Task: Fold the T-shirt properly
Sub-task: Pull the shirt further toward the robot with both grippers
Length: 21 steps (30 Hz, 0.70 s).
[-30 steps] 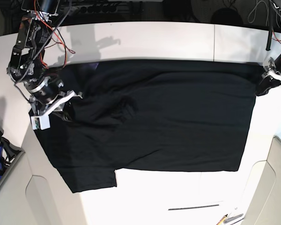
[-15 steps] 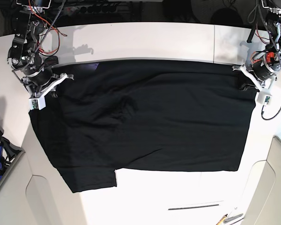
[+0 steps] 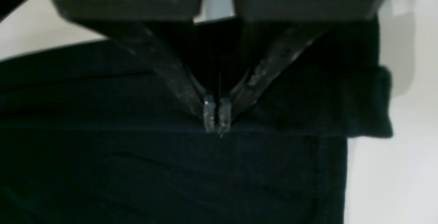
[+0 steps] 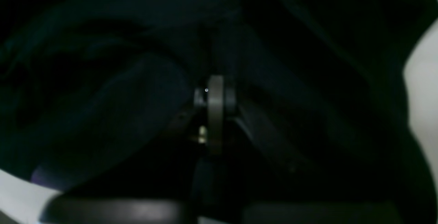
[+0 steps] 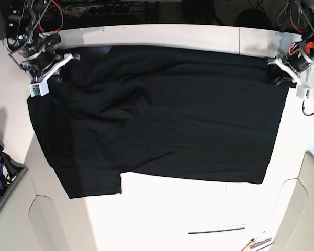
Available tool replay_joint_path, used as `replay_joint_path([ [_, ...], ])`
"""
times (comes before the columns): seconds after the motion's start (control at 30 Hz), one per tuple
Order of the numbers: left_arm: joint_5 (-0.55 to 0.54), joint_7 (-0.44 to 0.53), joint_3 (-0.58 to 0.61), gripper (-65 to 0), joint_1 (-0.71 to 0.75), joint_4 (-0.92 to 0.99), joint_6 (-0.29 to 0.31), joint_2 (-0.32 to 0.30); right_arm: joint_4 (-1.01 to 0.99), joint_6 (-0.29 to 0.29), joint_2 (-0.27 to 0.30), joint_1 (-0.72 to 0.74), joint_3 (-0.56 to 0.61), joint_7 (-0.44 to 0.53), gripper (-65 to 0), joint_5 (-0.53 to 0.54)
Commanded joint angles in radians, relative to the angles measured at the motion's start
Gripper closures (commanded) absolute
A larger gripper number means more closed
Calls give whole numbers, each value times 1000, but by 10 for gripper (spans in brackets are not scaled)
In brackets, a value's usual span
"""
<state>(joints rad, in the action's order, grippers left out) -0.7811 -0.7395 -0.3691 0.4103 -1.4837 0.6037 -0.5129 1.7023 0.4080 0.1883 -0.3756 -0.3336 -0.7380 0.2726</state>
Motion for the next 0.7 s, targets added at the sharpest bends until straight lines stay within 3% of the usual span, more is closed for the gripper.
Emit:
replay_joint_path([
  [0.0, 45, -74, -8, 0, 34, 3, -12, -10, 21, 0, 8, -24, -1, -55, 0, -18],
  [0.17, -6, -102, -56, 0, 99, 3, -2, 5, 83, -1, 9, -67, -1, -74, 0, -19],
  [0.27, -62, -127, -106, 0, 120, 2, 51, 38, 103, -1, 9, -71, -1, -74, 0, -18],
  [0.37, -151, -156, -157, 0, 125, -13, 94, 58, 119, -1, 9, -68, -1, -69, 0, -18],
  [0.5, -277, -185, -241, 0, 124, -82, 94, 59, 184, -1, 9, -55, -1, -63, 0, -18],
  [0.53, -304, -191, -264, -13, 124, -111, 94, 58, 207, -1, 10, -45, -1, -61, 0, -18],
  [0.63, -337, -193, -315, -186, 124, -205, 94, 58, 274, -1, 11, 5, -1, -33, 0, -28],
  [0.67, -337, -193, -322, -216, 124, -233, 94, 58, 288, -1, 11, 29, -1, -25, 0, -35],
])
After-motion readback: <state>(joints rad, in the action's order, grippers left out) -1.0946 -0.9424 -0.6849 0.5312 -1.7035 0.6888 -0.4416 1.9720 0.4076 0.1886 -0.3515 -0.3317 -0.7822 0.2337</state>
